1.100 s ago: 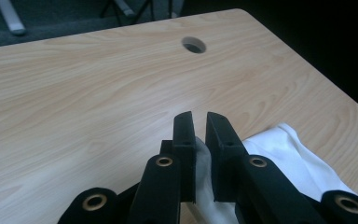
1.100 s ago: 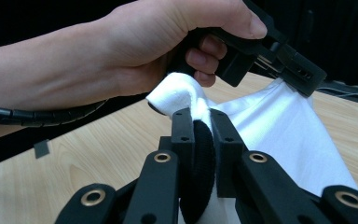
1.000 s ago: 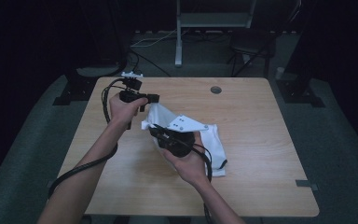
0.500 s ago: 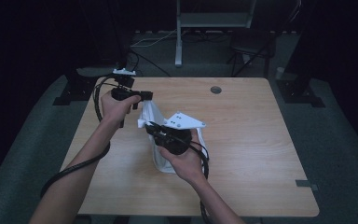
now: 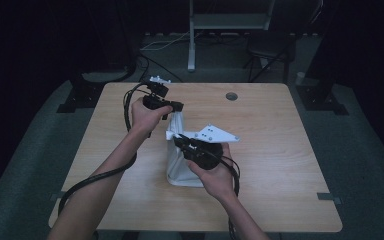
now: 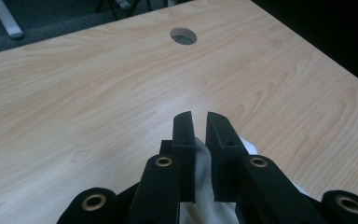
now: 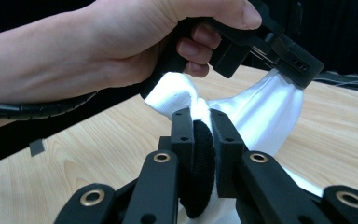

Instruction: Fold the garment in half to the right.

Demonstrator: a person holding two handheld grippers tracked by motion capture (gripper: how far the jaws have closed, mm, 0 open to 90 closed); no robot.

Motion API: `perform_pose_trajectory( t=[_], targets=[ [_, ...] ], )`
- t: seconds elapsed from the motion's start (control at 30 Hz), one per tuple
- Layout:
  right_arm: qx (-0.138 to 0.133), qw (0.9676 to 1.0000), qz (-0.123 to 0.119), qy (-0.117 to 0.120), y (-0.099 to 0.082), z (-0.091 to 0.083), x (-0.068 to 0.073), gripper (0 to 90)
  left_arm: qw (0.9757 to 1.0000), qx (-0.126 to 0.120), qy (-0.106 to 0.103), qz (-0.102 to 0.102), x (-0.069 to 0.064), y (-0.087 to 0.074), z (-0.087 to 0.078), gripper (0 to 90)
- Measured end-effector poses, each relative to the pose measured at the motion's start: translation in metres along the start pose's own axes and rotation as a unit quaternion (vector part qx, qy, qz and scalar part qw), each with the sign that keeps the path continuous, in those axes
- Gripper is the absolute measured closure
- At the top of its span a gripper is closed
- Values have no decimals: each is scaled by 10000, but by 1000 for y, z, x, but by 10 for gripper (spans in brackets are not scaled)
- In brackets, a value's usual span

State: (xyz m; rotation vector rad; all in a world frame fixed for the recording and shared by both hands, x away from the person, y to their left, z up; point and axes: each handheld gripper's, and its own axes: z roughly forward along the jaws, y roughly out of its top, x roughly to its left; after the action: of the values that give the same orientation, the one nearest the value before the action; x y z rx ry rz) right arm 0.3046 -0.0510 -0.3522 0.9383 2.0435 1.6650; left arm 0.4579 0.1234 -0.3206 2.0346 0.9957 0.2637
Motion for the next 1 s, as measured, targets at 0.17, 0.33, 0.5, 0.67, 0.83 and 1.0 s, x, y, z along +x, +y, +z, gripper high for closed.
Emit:
perform_pose_trajectory(
  t=[0.17, 0.33, 0.5, 0.67, 0.83, 1.0],
  targets=[
    [72, 9999, 45, -58, -8, -5, -4, 816, 10000, 46, -64, 32, -6, -2, 10, 828],
    [149, 9998, 60, -108, -16, -10, -7, 816, 9998, 131, -121, 98, -13, -5, 21, 828],
    [218, 9996, 82, -157, -22, -13, -11, 815, 9996, 196, -141, 113, -16, -7, 28, 827],
    [262, 9994, 116, -206, -28, -17, -13, 815, 9995, 243, -177, 125, -20, -9, 35, 825],
    [294, 9992, 136, -250, -34, -20, -16, 814, 9993, 282, -199, 150, -23, -11, 41, 823],
    [330, 9989, 162, -282, -38, -21, -17, 814, 9991, 316, -220, 163, -25, -13, 45, 821]
  ],
)
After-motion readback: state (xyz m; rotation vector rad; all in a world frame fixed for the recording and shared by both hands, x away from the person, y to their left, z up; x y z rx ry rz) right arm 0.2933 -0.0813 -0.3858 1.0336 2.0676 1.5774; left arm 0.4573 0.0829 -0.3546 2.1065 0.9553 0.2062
